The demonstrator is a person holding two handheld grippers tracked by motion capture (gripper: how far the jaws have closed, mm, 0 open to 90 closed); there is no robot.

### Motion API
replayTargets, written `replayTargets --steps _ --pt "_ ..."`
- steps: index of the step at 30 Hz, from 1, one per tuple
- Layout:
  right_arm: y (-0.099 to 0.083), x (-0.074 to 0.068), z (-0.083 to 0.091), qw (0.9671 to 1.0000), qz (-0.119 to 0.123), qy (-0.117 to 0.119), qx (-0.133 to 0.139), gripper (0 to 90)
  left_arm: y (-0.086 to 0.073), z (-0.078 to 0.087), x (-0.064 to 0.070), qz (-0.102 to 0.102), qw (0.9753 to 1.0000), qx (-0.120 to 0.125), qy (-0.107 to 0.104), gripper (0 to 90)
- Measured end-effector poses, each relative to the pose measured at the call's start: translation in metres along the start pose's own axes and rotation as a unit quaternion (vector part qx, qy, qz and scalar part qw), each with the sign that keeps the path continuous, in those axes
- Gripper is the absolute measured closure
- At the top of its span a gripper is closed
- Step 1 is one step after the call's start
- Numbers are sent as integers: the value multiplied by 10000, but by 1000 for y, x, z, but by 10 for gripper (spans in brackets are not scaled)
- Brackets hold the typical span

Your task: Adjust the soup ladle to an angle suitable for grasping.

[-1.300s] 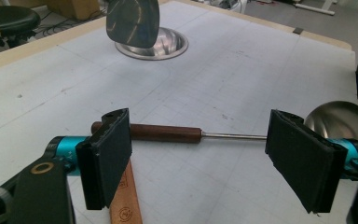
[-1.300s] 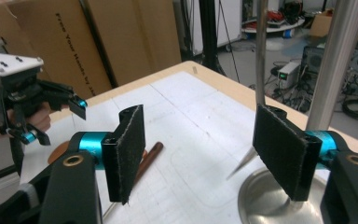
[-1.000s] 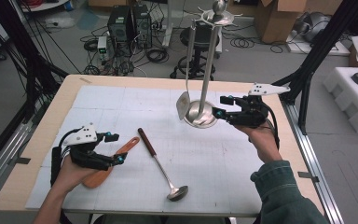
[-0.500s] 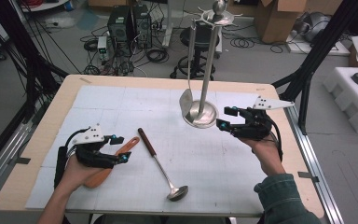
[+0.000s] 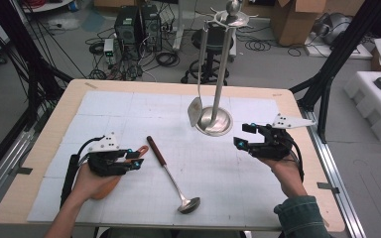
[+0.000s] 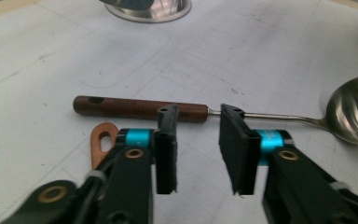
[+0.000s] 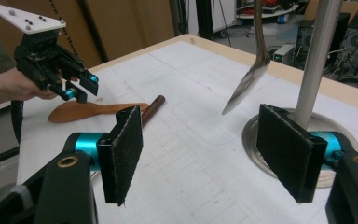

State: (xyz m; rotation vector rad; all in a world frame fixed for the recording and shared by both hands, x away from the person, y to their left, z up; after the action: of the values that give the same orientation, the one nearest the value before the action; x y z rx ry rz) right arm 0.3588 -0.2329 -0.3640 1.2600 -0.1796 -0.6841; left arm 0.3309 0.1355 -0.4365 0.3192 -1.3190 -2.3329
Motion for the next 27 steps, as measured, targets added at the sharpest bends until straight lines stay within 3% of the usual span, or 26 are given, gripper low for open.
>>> replayTargets --steps 9,27 --pt "-10 -5 -1 9999 57 1 -139 315 -3 -14 7 -41 9995 -106 -294 875" --pt "-23 -5 -2 9997 50 10 -223 314 -5 -43 17 -186 9976 -346 -571 892"
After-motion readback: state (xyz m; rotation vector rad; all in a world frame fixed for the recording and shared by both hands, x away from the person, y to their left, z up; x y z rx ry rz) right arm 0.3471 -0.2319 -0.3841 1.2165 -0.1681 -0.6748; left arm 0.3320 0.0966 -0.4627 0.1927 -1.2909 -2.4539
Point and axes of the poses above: each handheld gripper's, and its own axes: z roughly backward along the jaws, y roughly out of its top, x roughly to its right, the point moved 7 cm from there along -z, roughly forward along the jaws, and after that the axes turned 5 degrees about -z, right-handed, at the moved point
